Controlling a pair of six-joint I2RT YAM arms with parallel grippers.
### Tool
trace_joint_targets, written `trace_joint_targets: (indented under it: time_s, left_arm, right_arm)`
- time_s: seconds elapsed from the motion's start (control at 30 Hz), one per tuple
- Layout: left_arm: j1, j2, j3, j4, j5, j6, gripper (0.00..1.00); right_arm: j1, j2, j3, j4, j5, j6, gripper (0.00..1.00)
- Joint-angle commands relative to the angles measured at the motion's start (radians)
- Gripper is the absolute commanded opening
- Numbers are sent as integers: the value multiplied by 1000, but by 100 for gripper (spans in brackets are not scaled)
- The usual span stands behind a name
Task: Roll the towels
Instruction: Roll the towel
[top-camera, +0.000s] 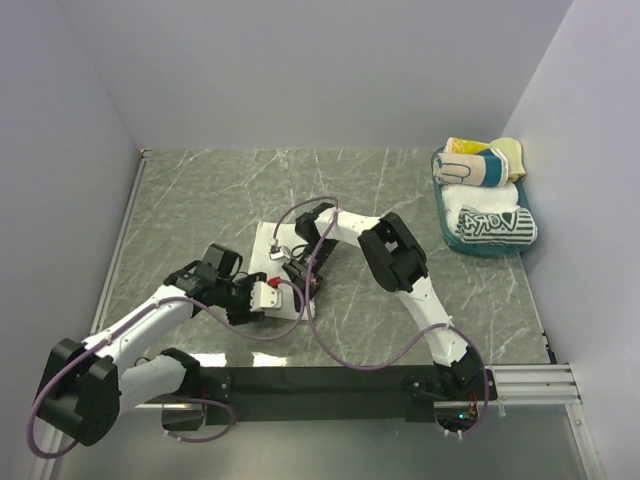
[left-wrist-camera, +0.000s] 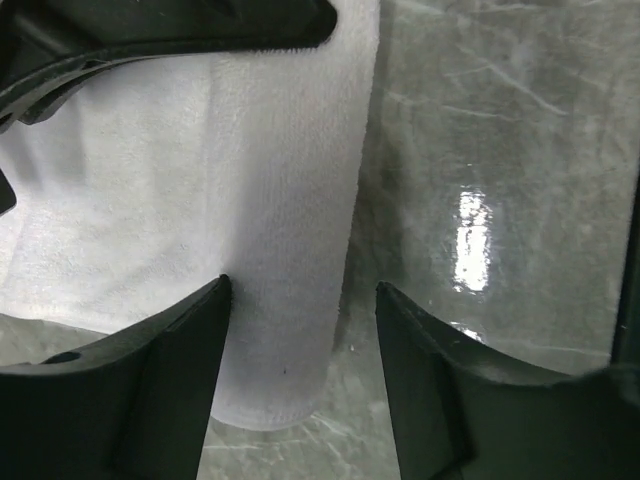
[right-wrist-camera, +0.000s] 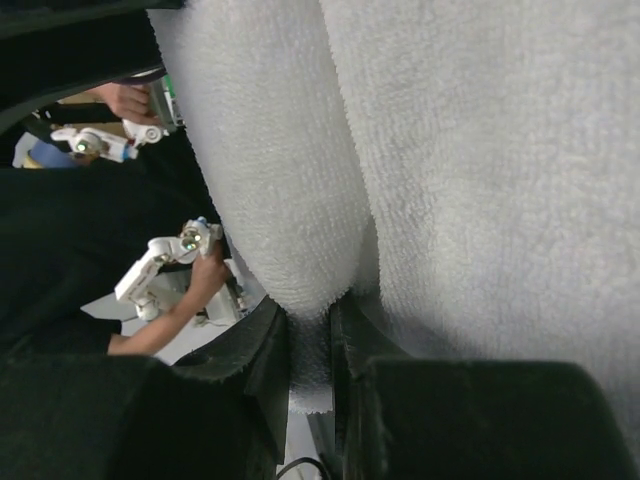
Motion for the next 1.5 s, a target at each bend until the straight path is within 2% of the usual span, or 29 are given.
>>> trace_joint_targets:
  time_s: [0.0,0.1,0.13,0.27,0.3,0.37,0.43,0.5,0.57,0.77,0.87,1.0,1.07,1.23,1.37,1.47]
  left_arm:
    - [-44,43,-32,106,-97,15,62]
    - [-59,112,-58,106,-146,37,41]
    - [-59,131,-60,99,-155,37,31]
    - [-59,206,-48,48,-171,9,17]
    - [-59,233,-31,45,-175,-30,15]
    - [-58,270,-6,13,-180,-49,9]
    - [-53,344,58,-35,-155,-62,4]
    - [-44,429,141,-119,-103,-91,1]
    - [-39,480,217,-191,-73,-108,1]
    - [14,666,423,-338,12,-170,1]
    - [43,776,539,-421,41,-193,1]
    - [74,917,641,-491,63,-186,1]
    - [80,964,696,-520,67,-184,1]
    - [100,1117,795,-570,86,-193,4]
    - [106,1169,857,-590,89,-190,5]
    - [114,1200,893,-615,95,-184,7]
  right_arm:
    - [-5,70,-13,42,181,-28,0]
    - [-13,58,-24,68,189,-7,1]
    - [-16,50,-27,76,192,1,3]
    - [-50,-13,-36,119,219,39,22]
    - [-71,-49,-41,133,251,48,30]
    - [-96,-100,-55,203,293,91,37]
    - [-132,-189,-90,296,331,140,63]
    - [-161,-278,-119,347,373,163,81]
    - [-180,-363,-139,412,403,186,81]
    - [-313,-600,-335,600,499,228,82]
    - [-356,-755,-449,645,535,212,74]
    - [-352,-919,-613,682,589,150,61]
    - [-335,-1008,-662,722,617,125,58]
    - [-108,-1051,-702,711,750,26,59]
    - [87,-983,-736,788,900,-30,75]
    - [160,-915,-763,892,960,-65,78]
